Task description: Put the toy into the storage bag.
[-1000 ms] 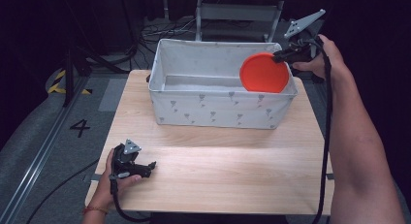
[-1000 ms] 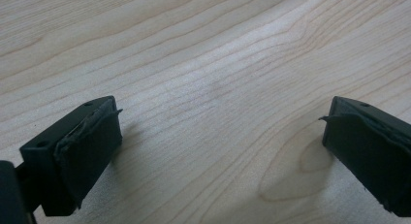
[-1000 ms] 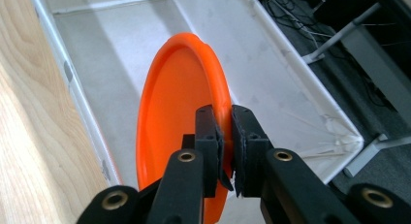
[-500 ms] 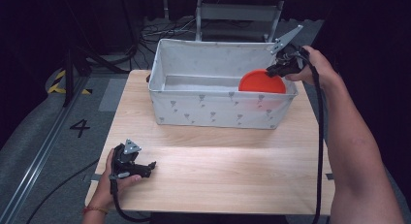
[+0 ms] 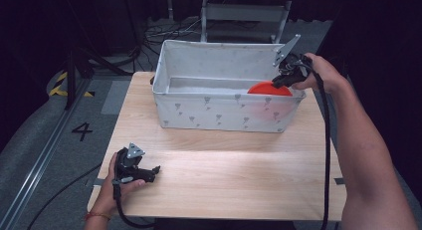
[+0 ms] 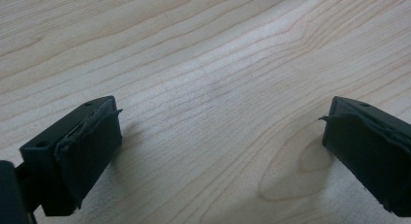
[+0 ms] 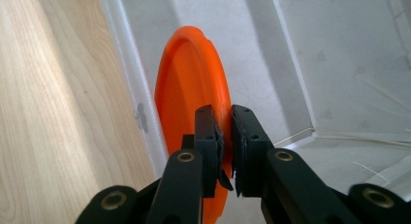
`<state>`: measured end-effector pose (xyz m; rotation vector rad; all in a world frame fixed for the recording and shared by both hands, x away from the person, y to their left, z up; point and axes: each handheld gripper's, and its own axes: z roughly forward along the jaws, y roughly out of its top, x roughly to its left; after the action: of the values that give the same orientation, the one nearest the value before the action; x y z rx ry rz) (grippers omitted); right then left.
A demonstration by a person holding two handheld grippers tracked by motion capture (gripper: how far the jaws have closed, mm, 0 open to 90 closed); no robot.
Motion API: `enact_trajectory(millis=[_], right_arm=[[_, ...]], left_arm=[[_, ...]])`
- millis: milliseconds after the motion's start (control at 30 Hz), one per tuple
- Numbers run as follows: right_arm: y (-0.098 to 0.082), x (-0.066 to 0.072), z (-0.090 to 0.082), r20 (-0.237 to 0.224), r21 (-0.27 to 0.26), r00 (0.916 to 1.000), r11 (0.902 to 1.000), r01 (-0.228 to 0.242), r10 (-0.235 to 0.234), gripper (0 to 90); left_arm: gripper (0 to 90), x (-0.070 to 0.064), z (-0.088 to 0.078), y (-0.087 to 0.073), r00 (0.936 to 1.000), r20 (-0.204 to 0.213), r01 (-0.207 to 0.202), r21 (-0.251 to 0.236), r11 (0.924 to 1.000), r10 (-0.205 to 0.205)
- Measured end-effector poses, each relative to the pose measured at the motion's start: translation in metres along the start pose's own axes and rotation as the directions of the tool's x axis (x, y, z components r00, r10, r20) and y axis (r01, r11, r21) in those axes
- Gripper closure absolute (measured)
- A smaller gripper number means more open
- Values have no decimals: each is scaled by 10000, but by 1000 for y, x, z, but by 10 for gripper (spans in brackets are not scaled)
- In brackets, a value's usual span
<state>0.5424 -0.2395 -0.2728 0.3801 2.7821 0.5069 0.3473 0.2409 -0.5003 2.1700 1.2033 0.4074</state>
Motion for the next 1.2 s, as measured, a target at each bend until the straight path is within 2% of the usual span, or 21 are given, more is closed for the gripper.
enact_trajectory(millis=[133, 467, 800, 1000, 1067, 1100, 1133, 1200], right_arm=[[3, 3, 5, -238, 357, 9993, 9989, 289, -280, 822], [7, 3, 17, -504, 959, 9977, 9941, 499, -452, 819], [7, -3, 29, -550, 1384, 9983, 9900, 261, -186, 819], [4, -3, 36, -841, 1723, 9965, 9849, 171, -26, 813], [3, -3, 37, -811, 1676, 9967, 9858, 95, 42, 805], [3, -2, 35, -659, 1428, 9977, 9897, -38, 134, 788], [3, -2, 35, -659, 1428, 9977, 9897, -38, 134, 788], [2, -1, 31, -608, 1042, 9977, 9943, -222, 286, 779]], left_arm=[[8, 0, 0, 0, 10000, 1, 0, 3, 10000, 0], [8, 0, 0, 0, 10000, 1, 0, 1, 10000, 0], [8, 0, 0, 0, 10000, -8, -14, -5, 10000, 14], [8, 0, 0, 0, 10000, 15, -14, 5, 10000, 14], [8, 0, 0, 0, 10000, 20, -10, 8, 10000, 10], [8, 0, 0, 0, 10000, 23, -11, 5, 10000, 11], [8, 0, 0, 0, 10000, 23, -11, 5, 10000, 11], [8, 0, 0, 0, 10000, 47, -4, 13, 10000, 4]])
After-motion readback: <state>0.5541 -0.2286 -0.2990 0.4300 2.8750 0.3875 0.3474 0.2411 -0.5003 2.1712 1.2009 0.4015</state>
